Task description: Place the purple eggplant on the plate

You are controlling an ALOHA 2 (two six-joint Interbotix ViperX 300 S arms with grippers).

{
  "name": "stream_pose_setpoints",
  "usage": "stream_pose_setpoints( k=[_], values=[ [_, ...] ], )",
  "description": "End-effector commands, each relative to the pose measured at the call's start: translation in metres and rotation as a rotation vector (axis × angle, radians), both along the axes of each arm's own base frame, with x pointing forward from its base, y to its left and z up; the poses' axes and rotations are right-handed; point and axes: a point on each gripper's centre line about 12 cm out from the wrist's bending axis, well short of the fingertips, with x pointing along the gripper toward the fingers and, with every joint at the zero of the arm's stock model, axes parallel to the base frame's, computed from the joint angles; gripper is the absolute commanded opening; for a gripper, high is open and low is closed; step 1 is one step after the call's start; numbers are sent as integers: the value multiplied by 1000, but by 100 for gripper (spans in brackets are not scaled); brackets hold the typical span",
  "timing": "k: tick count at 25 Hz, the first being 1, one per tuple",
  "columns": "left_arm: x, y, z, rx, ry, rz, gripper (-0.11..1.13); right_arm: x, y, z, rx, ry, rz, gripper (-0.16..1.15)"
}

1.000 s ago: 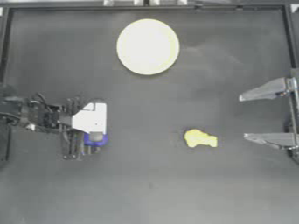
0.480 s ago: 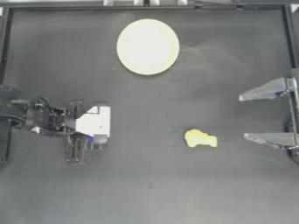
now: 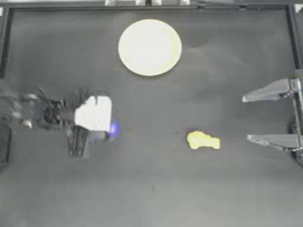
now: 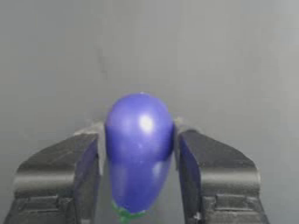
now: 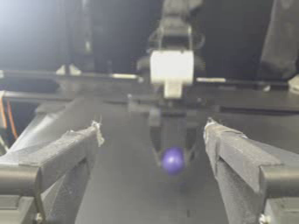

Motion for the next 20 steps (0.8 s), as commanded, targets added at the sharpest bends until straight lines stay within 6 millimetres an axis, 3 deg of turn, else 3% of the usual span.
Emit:
stream_pose_setpoints(
  k=[1,8,14,20],
  values=[
    [2,29,44,108,-116,27,40,2,0,7,6,-20,-1,100],
    [21,85,61,260,-170,71,41,2,0,6,6,-17,-1,100],
    [47,134,41,284,-187,124,48,2,-1,6,13,-16,-3,100],
    [64,170,22,309,-153,149,46,2,-1,4,19,-22,-5,100]
  ],
)
